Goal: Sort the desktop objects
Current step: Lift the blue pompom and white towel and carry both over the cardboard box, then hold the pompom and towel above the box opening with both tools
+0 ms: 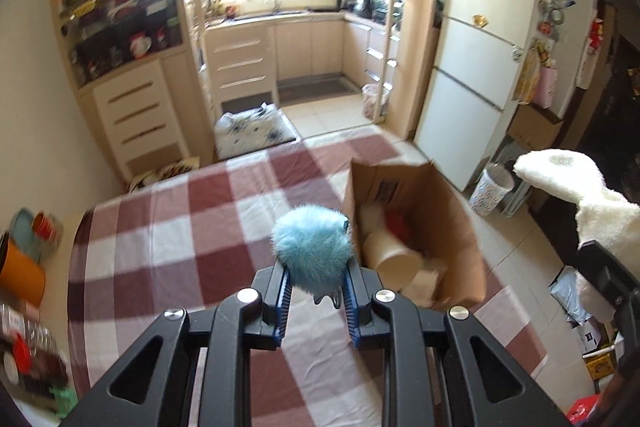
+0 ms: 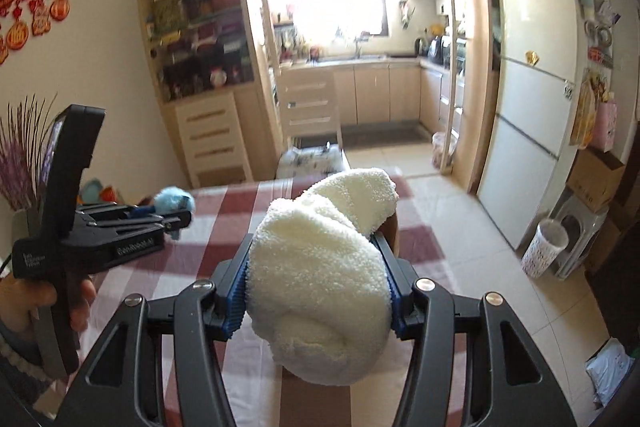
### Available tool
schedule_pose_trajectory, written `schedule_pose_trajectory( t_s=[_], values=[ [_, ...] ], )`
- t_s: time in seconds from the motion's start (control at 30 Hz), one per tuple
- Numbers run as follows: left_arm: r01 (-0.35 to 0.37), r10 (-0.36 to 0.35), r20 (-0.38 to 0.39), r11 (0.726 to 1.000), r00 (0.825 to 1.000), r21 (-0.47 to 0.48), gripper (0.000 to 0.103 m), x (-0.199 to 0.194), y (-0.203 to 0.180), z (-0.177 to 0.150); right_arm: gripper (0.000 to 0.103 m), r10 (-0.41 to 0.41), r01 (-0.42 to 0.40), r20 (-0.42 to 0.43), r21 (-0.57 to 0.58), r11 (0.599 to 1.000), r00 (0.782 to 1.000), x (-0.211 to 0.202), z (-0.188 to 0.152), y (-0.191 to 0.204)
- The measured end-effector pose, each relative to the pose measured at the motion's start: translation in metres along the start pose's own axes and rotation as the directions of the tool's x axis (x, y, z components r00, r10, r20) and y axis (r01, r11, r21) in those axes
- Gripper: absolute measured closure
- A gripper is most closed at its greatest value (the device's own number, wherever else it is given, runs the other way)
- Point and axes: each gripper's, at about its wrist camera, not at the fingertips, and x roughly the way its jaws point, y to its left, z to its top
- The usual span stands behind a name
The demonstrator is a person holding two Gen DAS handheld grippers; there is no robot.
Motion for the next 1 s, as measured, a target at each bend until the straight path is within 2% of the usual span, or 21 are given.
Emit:
schedule_pose_trajectory(
  t_s=[0.17, 0.37, 0.7, 1.0],
  values=[
    [0.029, -0.029, 0.021, 0.999, 0.999, 0.022, 0.080, 0.002, -0.009, 0.029, 0.048, -0.020, 0.021, 0.058, -0.010, 1.000, 0.998, 0.002, 0.024, 0.006],
    [0.041, -0.041, 0.004, 0.998, 0.999, 0.040, 0.080, 0.012, -0.018, 0.049, 0.048, -0.029, 0.032, 0.099, -0.030, 0.999, 0.995, 0.007, 0.042, 0.010],
    [0.029, -0.028, -0.024, 0.999, 0.999, 0.033, 0.080, 0.028, -0.022, 0.063, 0.048, -0.018, 0.022, 0.081, -0.054, 0.998, 0.997, 0.029, 0.049, 0.009],
    [0.017, -0.014, -0.091, 1.000, 0.996, 0.023, 0.080, 0.051, -0.026, 0.066, 0.048, 0.008, -0.006, 0.041, -0.057, 0.998, 0.999, 0.051, 0.044, 0.000]
  ],
)
